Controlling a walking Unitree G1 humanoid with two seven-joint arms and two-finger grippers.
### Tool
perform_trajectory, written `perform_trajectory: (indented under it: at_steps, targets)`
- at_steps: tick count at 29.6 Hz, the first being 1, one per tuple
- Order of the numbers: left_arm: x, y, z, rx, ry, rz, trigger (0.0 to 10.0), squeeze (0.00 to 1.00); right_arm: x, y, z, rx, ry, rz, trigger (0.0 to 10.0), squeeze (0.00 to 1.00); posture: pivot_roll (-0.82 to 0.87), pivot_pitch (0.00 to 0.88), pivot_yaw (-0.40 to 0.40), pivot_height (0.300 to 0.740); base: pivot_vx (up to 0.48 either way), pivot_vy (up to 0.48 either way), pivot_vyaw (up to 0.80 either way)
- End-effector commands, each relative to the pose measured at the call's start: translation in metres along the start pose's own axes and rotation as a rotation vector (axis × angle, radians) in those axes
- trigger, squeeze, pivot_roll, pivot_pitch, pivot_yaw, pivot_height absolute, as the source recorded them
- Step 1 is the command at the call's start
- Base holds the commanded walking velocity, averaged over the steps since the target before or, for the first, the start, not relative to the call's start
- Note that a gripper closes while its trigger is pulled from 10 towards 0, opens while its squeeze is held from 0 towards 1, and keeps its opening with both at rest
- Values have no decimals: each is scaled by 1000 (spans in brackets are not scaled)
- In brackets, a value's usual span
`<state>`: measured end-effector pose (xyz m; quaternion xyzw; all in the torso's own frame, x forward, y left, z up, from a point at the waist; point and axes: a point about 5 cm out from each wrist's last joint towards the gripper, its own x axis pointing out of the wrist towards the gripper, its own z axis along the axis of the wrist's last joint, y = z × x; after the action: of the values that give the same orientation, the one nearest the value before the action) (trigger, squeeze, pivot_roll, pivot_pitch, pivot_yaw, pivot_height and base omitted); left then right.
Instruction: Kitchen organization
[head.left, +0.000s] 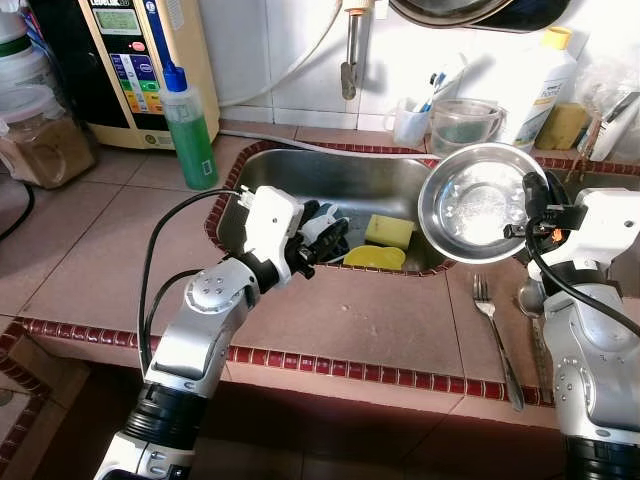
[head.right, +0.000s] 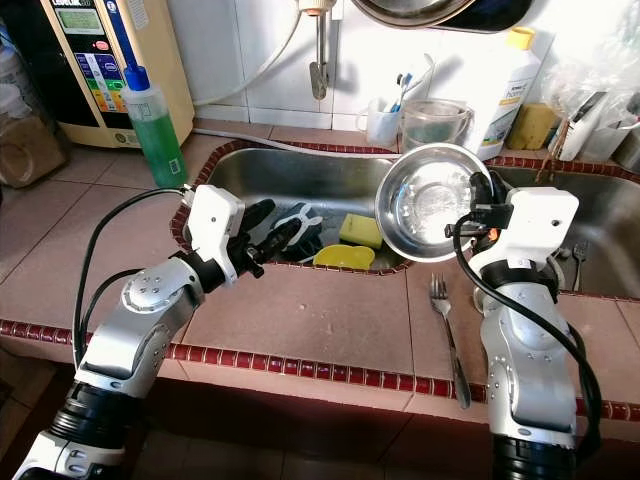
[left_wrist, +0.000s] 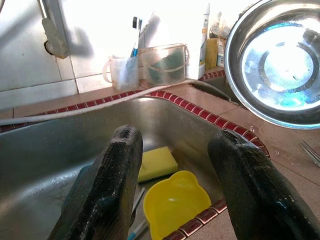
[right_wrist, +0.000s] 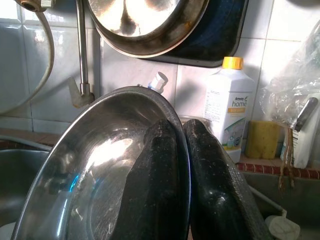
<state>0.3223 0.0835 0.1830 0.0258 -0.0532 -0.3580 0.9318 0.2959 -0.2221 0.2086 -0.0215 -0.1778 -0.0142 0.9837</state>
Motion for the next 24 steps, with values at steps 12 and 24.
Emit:
perform_trajectory:
  at_steps: [12,24]
  targets:
    - [-2,-8,2,12,-6,-59,10000,0,3,-10,-2,-16,6,-20,10000,0,-176,24,25,703,0,0,0]
    - [-2,-17,10,-6,-31,-124,10000,0,20,-28,-6,-50,27,-22,10000,0,-178,41,37,703,0,0,0]
